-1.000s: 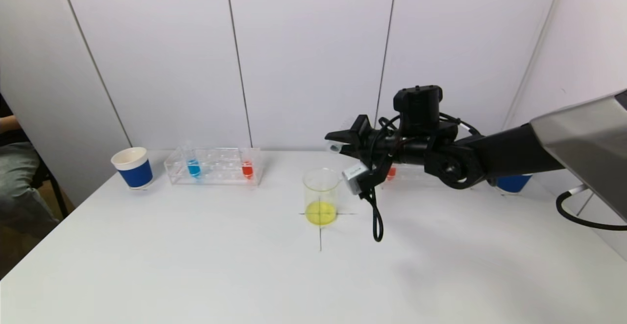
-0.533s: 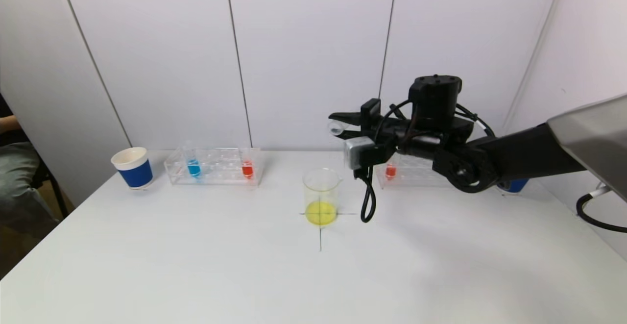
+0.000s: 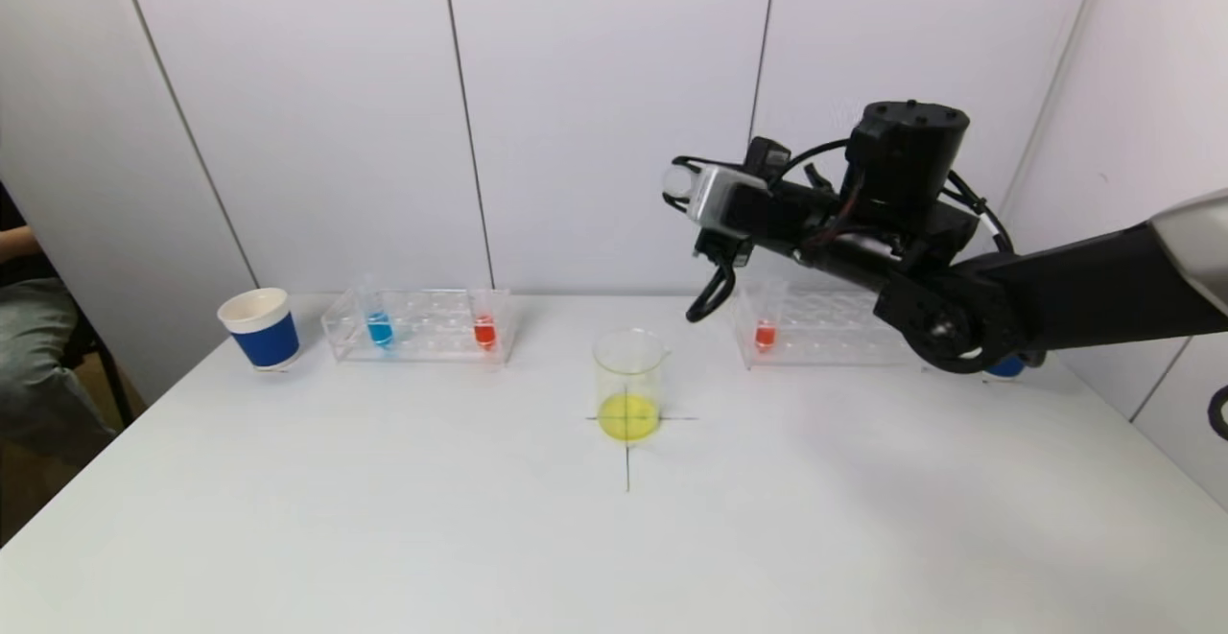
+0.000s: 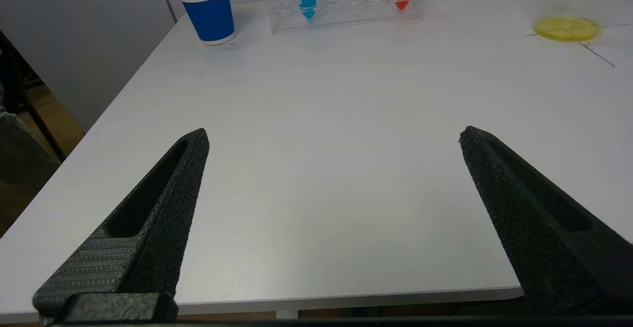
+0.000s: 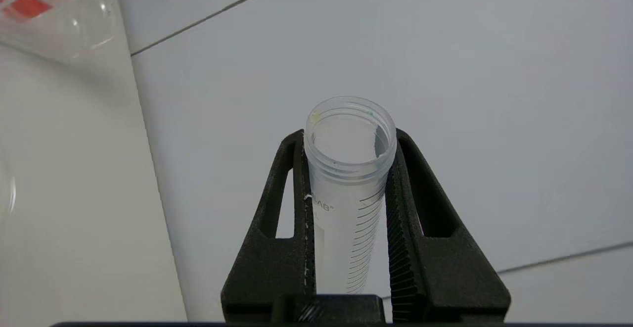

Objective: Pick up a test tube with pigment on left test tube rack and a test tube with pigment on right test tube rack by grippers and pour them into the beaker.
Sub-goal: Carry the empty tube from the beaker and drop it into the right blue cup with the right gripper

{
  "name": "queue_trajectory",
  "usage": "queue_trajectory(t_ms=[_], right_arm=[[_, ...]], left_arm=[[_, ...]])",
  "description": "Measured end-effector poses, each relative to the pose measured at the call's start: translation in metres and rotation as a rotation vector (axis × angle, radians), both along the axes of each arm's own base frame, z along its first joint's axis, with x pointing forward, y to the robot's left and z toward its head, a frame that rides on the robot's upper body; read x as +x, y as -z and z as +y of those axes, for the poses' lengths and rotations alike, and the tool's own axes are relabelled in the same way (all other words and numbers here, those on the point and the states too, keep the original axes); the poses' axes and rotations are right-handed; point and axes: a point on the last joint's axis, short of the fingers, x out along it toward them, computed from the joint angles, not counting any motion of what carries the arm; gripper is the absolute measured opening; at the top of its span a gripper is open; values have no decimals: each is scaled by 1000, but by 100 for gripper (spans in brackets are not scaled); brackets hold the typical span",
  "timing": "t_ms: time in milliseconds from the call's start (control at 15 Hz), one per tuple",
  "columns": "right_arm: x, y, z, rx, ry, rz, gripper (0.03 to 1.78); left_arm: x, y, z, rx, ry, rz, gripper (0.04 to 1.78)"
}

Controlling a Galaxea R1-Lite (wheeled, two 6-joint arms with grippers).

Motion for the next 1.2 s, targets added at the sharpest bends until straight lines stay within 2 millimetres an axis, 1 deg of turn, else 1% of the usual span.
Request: queue_trajectory(t_ms=[133,400,800,1000,1200], right_arm=[[-5,-13,1,134,65,73,47],[-12,-37,-4,386,177,194,47],[-22,-77,-15,700,324,353,47],[-27,-91,-31,794,389,415,47],[-25,-102,-58,884,480,441,47]], left_arm=[[0,0,0,0,0,0,177],[0,0,0,0,0,0,177],[0,0,0,0,-1,0,177],[0,0,0,0,0,0,177],[0,0,0,0,0,0,177]])
